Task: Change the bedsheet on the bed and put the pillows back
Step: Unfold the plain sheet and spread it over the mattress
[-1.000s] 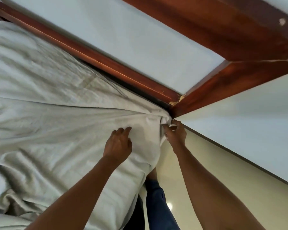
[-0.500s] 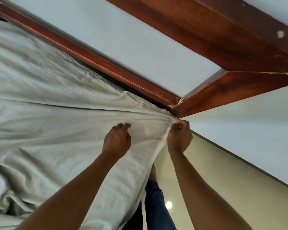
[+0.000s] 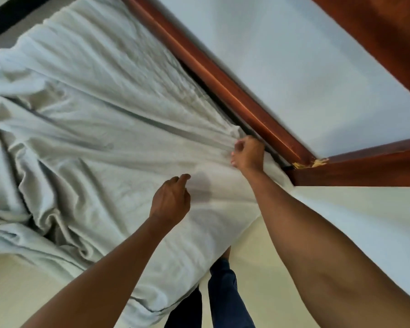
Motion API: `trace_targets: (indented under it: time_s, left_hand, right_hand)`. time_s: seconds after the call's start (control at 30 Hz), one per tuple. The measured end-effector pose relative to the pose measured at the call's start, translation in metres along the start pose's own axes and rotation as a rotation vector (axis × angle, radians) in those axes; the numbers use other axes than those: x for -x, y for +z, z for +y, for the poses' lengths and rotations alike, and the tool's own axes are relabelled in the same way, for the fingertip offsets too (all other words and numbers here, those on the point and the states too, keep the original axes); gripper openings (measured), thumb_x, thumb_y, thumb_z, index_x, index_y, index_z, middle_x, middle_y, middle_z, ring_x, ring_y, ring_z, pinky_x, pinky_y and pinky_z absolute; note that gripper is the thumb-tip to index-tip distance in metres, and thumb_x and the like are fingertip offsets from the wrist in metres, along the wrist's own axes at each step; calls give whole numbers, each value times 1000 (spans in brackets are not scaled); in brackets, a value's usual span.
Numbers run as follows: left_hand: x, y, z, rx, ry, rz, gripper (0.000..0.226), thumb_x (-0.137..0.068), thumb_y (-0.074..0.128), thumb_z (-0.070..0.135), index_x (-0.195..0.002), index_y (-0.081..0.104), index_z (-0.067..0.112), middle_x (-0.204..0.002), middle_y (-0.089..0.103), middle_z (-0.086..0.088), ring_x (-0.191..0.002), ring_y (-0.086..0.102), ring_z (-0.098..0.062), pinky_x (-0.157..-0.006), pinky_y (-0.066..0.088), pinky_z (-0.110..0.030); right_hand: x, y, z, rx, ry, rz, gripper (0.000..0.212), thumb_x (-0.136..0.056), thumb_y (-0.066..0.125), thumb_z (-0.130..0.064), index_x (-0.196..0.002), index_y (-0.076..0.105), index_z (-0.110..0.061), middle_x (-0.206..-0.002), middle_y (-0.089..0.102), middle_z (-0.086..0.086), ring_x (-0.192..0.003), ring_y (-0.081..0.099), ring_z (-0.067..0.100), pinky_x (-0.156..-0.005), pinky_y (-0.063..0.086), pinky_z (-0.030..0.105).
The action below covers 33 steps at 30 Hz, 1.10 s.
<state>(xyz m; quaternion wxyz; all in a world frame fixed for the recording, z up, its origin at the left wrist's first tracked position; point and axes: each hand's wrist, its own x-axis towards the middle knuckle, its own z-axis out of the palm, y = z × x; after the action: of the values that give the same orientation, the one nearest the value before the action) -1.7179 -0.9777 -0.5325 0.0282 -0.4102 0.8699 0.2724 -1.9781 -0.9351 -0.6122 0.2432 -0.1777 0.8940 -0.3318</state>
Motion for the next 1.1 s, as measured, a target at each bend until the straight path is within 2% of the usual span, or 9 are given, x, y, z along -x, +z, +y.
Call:
trace_targets:
  time_s: [0.07, 0.17, 0.27, 0.57, 0.67, 0.8, 0.9, 1.0, 1.1]
  left_hand:
    - [13, -6, -18, 15, -52, 17, 46, -89, 53, 4, -133, 59, 14, -93, 67, -7, -83, 65, -29, -63, 51, -35]
    - [37, -10, -43, 28, -111, 38, 46, -88, 54, 3, -133, 58, 13, -98, 66, -8, -90, 64, -30, -67, 56, -42]
    - [73, -11, -64, 21, -130, 65, 45, -86, 57, -2, -130, 61, 8, -98, 68, -11, -91, 63, -32, -64, 57, -42]
    - [208, -21, -118, -54, -372, -178, 48, -78, 53, 13, -124, 65, 12, -117, 69, -9, -109, 62, -35, -89, 49, -42]
    - [254, -27, -138, 13, -504, -313, 49, -89, 55, 23, -137, 57, 16, -135, 60, -8, -126, 54, -35, -95, 47, -46]
    - [300, -35, -169, 179, -649, -390, 31, -94, 53, 23, -121, 66, 17, -120, 69, -9, -110, 66, -31, -91, 54, -37]
    - [327, -43, -194, 423, -844, -745, 15, -96, 59, 28, -99, 67, 16, -100, 72, -5, -92, 74, -23, -81, 62, -37]
    - [367, -42, -216, 760, -983, -1078, 40, -99, 57, 37, -117, 66, 3, -98, 71, -14, -92, 70, -28, -61, 59, -42]
    - [405, -47, -248, 942, -936, -1075, 39, -100, 56, 37, -116, 70, 5, -105, 71, -10, -99, 66, -25, -68, 60, -46]
  right_hand:
    - [10, -5, -19, -75, 3, 134, 27, -83, 42, -34, -84, 64, -19, -82, 75, 12, -74, 73, 31, -74, 62, 46]
    - [54, -7, -52, -33, -147, 159, 38, -93, 51, 0, -129, 58, -8, -133, 64, 16, -123, 60, 27, -103, 42, 21]
    - [95, 0, -53, 113, -198, 42, 63, -94, 49, 5, -153, 37, -11, -163, 32, 17, -153, 26, 30, -122, 27, 34]
    - [270, 52, -56, 500, -694, -624, 50, -85, 60, 3, -135, 60, -5, -152, 48, 21, -146, 40, 38, -115, 40, 52]
    - [321, 80, -74, 484, -798, -745, 41, -80, 66, 4, -118, 69, -9, -140, 60, 19, -135, 53, 37, -109, 47, 47]
    - [385, 134, -119, 391, -891, -867, 31, -80, 65, 3, -107, 74, -10, -126, 68, 17, -120, 62, 36, -104, 48, 39]
    - [432, 192, -151, 419, -911, -999, 30, -90, 63, -13, -118, 74, -18, -147, 52, 19, -136, 50, 35, -113, 40, 38]
    - [473, 249, -164, 507, -906, -1040, 35, -92, 65, -26, -126, 71, -29, -161, 33, 17, -145, 38, 35, -118, 35, 43]
    - [514, 283, -159, 657, -914, -1074, 53, -91, 66, -39, -141, 57, -26, -166, 22, 11, -148, 31, 33, -119, 34, 45]
